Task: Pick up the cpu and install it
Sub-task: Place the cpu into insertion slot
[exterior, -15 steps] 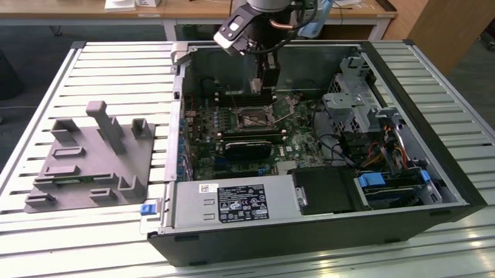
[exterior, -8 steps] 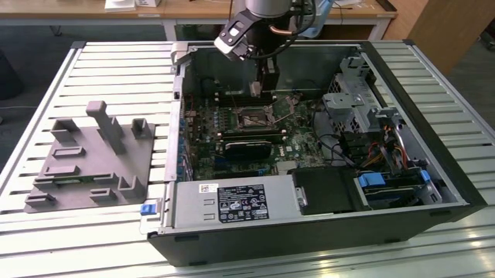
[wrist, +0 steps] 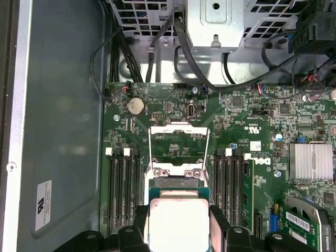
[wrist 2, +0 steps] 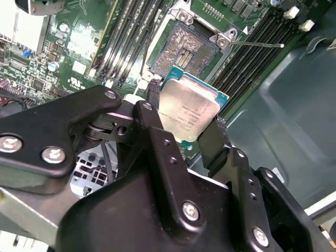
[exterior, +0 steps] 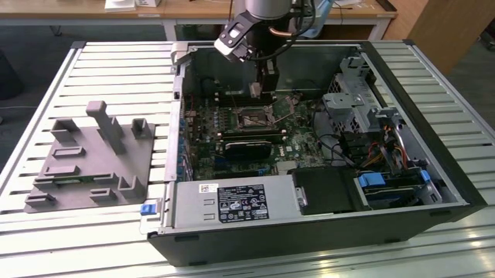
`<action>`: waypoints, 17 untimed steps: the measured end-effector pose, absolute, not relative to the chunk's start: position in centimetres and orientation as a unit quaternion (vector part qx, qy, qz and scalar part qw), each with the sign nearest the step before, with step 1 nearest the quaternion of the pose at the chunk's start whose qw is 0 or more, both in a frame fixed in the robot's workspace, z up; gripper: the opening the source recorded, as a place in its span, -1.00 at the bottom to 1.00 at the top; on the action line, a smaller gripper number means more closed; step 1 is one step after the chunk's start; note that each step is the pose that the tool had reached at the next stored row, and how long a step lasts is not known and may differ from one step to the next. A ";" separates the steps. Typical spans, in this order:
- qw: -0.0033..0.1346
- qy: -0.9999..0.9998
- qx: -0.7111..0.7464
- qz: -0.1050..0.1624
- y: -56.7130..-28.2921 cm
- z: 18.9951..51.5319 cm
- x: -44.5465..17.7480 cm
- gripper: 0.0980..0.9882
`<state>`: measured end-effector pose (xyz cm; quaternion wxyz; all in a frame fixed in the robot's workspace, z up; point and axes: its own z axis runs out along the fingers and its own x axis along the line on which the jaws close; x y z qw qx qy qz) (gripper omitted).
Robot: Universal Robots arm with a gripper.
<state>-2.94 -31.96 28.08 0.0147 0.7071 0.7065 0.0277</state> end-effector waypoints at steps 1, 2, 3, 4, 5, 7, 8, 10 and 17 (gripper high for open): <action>0.015 0.707 0.707 0.028 -32.0 28.0 -2.9 0.00; 0.015 0.707 0.707 0.028 -32.0 27.9 -2.9 0.00; 0.015 0.707 0.707 0.028 -32.0 27.8 -2.9 0.00; 0.015 0.707 0.707 0.028 -32.0 27.7 -2.9 0.00; 0.015 0.707 0.707 0.028 -32.0 27.6 -2.9 0.00; 0.015 0.707 0.707 0.028 -32.0 27.5 -2.9 0.00; 0.015 0.707 0.707 0.028 -32.0 27.4 -2.9 0.00; 0.015 0.707 0.707 0.028 -32.0 27.3 -2.9 0.00; 0.015 0.707 0.707 0.028 -32.0 26.7 -3.0 0.00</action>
